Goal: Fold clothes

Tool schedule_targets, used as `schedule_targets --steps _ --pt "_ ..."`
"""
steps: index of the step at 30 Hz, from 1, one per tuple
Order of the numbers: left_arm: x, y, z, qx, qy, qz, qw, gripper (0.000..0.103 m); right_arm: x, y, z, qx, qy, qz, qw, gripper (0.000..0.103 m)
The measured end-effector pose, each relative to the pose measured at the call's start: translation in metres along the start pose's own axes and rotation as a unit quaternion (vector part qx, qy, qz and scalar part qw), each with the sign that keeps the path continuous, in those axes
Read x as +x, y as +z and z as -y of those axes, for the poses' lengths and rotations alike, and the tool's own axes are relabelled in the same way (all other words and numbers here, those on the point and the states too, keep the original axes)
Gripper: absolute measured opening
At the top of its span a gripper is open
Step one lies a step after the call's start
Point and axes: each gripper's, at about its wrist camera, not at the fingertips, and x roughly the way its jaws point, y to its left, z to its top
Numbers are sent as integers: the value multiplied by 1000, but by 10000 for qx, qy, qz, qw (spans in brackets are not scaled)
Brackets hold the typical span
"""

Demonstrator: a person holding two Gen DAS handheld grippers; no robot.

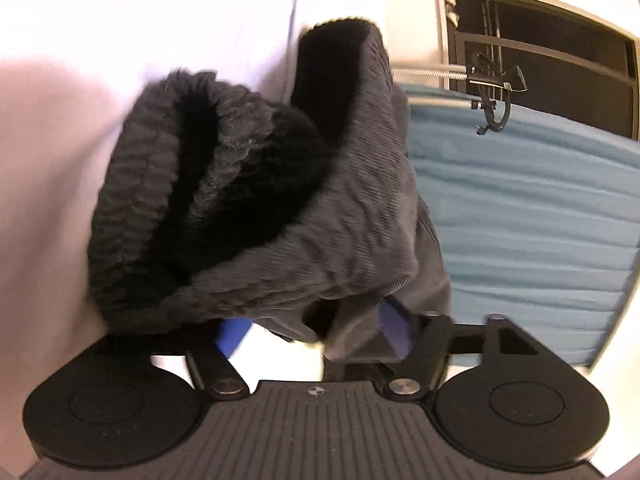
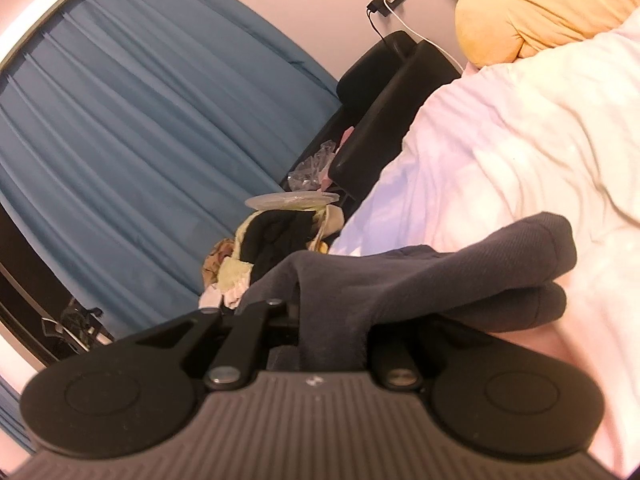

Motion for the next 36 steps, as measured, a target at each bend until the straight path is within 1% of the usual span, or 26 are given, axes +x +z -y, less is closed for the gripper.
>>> schedule_targets --steps 1,2,3,4,6,8,10,11,13,15,17,19,21,22,23,24,26,27,29,30,32,34,35,36 --pt "2 6 7 88 60 85 9999 56 2 0 2 17 -35 -23 10000 8" --pt "-5 8 12 188 122 157 9996 49 4 -1 4 33 -71 -46 10000 8" --pt "-3 14 17 302 229 198 9991 47 6 -1 7 50 -105 -69 9999 8" --pt "-6 19 19 396 338 205 9984 41 7 0 9 90 -107 -91 9999 8" --pt "-1 25 37 615 469 294 9966 34 10 1 13 170 -110 -135 9997 8" --pt "5 34 64 1214 607 569 9891 18 13 3 18 249 -113 -179 9995 8" --pt "-4 45 92 1801 624 921 9773 15 16 5 22 329 -115 -223 9991 8" --pt "-8 51 107 2085 631 1099 9698 14 17 5 25 369 -117 -245 9990 8" --pt "-5 75 150 2516 610 1515 9540 12 20 10 24 414 -57 -303 9987 7" --pt "-18 98 173 2750 667 1862 9409 11 24 18 16 348 46 -354 9988 7" --pt "-20 135 205 2911 757 2130 9296 10 30 29 2 172 111 -392 9990 7" --pt "-27 159 222 2985 949 2174 9245 9 42 44 -14 187 153 -504 9984 7" --pt "-33 183 240 3061 1142 2218 9187 9 57 59 -35 344 243 -688 9967 7" --pt "-25 196 252 3129 1245 2253 9142 9 65 67 -45 419 290 -777 9957 7" --pt "-27 205 256 3158 1248 2261 9130 9 68 76 -62 331 409 -748 9958 7" --pt "-33 212 256 3130 1138 2276 9150 9 71 85 -79 243 531 -716 9957 7" --pt "-47 225 256 3088 914 2306 9182 9 66 108 -112 70 1074 -450 9932 7" --pt "-69 218 251 3223 760 2320 9146 9 60 117 -123 -50 1336 -297 9906 7" --pt "-86 216 259 3424 374 2387 9079 9 42 135 -141 -413 1834 11 9822 7" --pt "-96 215 262 3523 175 2416 9040 9 33 141 -142 -513 2016 117 9781 7" --pt "-158 188 223 3743 -316 2402 8951 10 16 147 -128 -681 2182 204 9733 7" --pt "-194 169 185 4112 -364 2349 8800 10 5 136 -96 -963 2009 101 9748 7" --pt "-209 162 165 4118 -369 2250 8823 10 0 130 -79 -1102 1919 46 9752 8" --pt "-209 162 146 4041 -328 2098 8897 10 -1 120 -57 -1169 1757 -148 9774 8"
